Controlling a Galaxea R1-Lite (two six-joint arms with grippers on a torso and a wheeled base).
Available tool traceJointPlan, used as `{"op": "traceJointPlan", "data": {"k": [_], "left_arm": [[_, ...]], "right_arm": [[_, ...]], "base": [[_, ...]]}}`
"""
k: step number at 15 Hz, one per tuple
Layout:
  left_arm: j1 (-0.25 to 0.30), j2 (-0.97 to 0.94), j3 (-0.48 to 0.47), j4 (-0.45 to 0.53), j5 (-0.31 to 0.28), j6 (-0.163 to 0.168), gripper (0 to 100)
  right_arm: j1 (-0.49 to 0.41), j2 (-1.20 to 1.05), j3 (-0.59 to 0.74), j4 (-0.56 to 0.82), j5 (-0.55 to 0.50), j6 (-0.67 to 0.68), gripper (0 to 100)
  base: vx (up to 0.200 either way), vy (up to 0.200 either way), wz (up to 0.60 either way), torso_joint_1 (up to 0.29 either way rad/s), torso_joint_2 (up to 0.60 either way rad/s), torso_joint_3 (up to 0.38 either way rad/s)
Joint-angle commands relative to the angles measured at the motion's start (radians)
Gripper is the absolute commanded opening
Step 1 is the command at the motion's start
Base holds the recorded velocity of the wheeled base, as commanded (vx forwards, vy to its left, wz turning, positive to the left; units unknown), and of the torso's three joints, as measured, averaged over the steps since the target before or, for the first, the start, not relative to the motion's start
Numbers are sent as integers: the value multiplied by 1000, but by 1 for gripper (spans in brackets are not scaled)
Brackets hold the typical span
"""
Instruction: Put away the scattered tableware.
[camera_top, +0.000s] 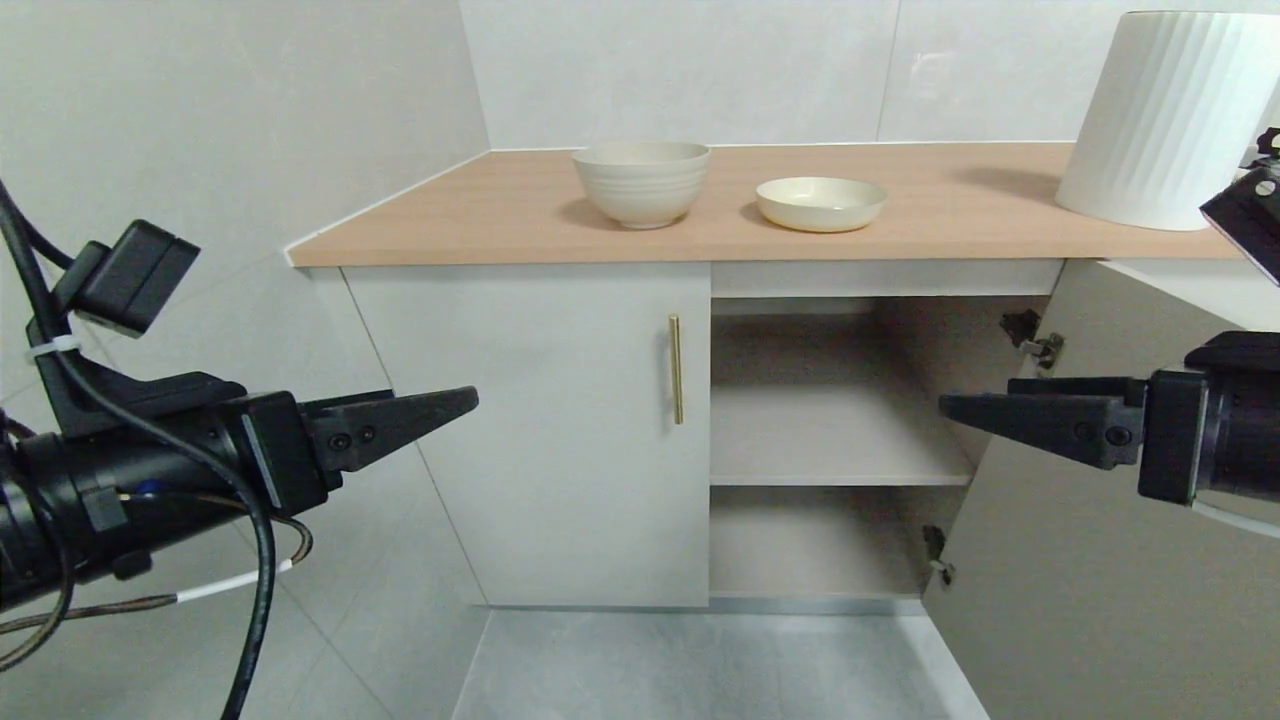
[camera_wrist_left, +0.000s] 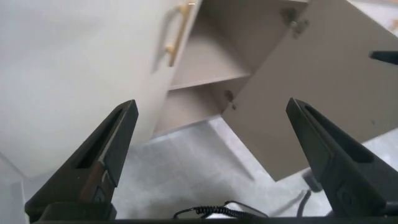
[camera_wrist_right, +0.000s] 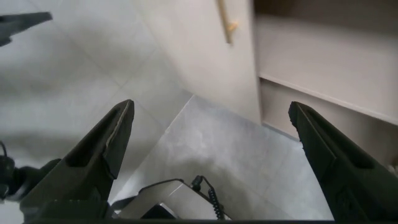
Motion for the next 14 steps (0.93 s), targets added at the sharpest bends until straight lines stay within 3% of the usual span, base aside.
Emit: {"op": "traceJointPlan", "data": {"k": [1,3,6,14], "left_arm": [[-1,0,1,0,0,1,100],[-1,-13,-3,18,-2,3,100],[-1,-25,-18,64,-2,4,100],[-1,-22,-20,64,-2,4,100]], "right_arm": [[0,-1,0,1,1,0,100],[0,-3,0,1,1,0,100],[0,-12,0,1,1,0,100],[2,-21,8,4,1,0,100]], "base": [[0,0,0,0,0,0],[0,0,0,0,0,0],[200,0,0,4,4,4],[200,0,0,1,1,1]]}}
